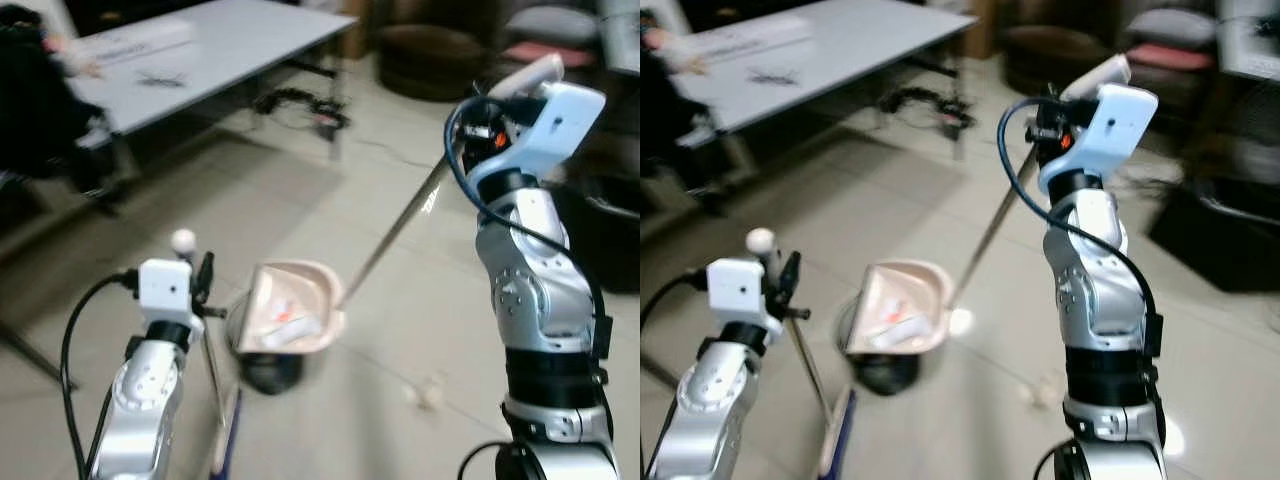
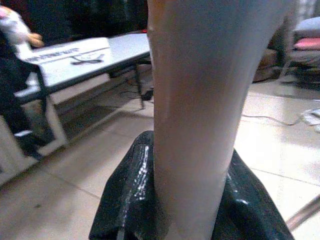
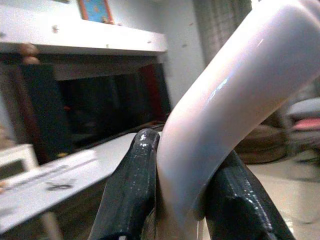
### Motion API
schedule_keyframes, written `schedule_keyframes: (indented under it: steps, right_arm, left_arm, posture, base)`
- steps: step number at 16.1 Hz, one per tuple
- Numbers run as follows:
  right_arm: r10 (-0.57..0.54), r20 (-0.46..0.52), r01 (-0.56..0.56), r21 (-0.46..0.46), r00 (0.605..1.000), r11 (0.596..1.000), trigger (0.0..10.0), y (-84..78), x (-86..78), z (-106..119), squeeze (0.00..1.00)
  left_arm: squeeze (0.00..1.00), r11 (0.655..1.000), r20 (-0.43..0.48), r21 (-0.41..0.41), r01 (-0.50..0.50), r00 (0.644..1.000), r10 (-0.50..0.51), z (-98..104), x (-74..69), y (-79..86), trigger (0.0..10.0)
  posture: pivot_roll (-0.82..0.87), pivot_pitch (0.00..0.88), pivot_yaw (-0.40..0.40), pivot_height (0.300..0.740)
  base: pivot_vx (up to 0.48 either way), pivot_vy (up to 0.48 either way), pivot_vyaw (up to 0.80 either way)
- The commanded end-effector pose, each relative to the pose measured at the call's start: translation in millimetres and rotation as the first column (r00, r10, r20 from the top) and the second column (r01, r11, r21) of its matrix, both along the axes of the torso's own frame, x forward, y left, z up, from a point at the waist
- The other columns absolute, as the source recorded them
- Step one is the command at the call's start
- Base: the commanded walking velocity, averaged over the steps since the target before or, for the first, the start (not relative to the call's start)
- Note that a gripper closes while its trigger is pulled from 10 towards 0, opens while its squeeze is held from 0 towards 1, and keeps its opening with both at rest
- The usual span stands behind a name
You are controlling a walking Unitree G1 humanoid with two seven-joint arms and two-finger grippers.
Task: Sweep floor
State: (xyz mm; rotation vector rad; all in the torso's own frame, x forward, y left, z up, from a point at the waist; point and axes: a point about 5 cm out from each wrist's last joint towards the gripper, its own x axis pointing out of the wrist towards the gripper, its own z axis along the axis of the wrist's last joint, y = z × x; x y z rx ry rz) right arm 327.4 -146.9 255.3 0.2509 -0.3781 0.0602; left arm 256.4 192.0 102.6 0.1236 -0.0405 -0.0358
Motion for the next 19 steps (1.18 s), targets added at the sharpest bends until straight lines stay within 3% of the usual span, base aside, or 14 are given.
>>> schedule_keyframes:
  steps: [1,6,12,19]
  right_arm:
    - [-0.027,0.033,0.027,0.021,0.999,0.999,10.0,-7.3,-1.1,8,0.00]
    - [-0.053,0.032,0.051,0.066,0.998,0.997,10.0,-14.6,-1.3,6,0.00]
    - [-0.128,0.031,0.125,0.095,0.991,0.988,10.0,-30.2,-4.2,5,0.00]
    - [-0.217,0.083,0.213,0.052,0.973,0.976,10.0,-45.4,-7.5,11,0.00]
  left_arm:
    - [0.00,1.000,0.042,0.014,0.011,0.999,-0.012,8,0.8,-3.2,10.0]
    - [0.00,1.000,0.030,0.018,0.013,0.999,-0.014,6,-1.2,-4.2,10.0]
    - [0.00,0.999,-0.004,0.003,0.034,0.999,-0.034,1,-0.8,-6.4,10.0]
    - [0.00,0.998,-0.023,0.000,0.069,0.997,-0.069,0,0.6,-9.3,10.0]
  posture:
    - [0.01,0.000,0.047,0.740]
    - [0.01,0.000,0.045,0.740]
    - [0.00,0.004,0.057,0.740]
    - [0.00,0.012,0.064,0.740]
  base:
    - [0.428,0.000,0.80]
    - [0.417,0.000,0.16]
    - [0.000,0.000,0.00]
    - [0.000,0.000,0.00]
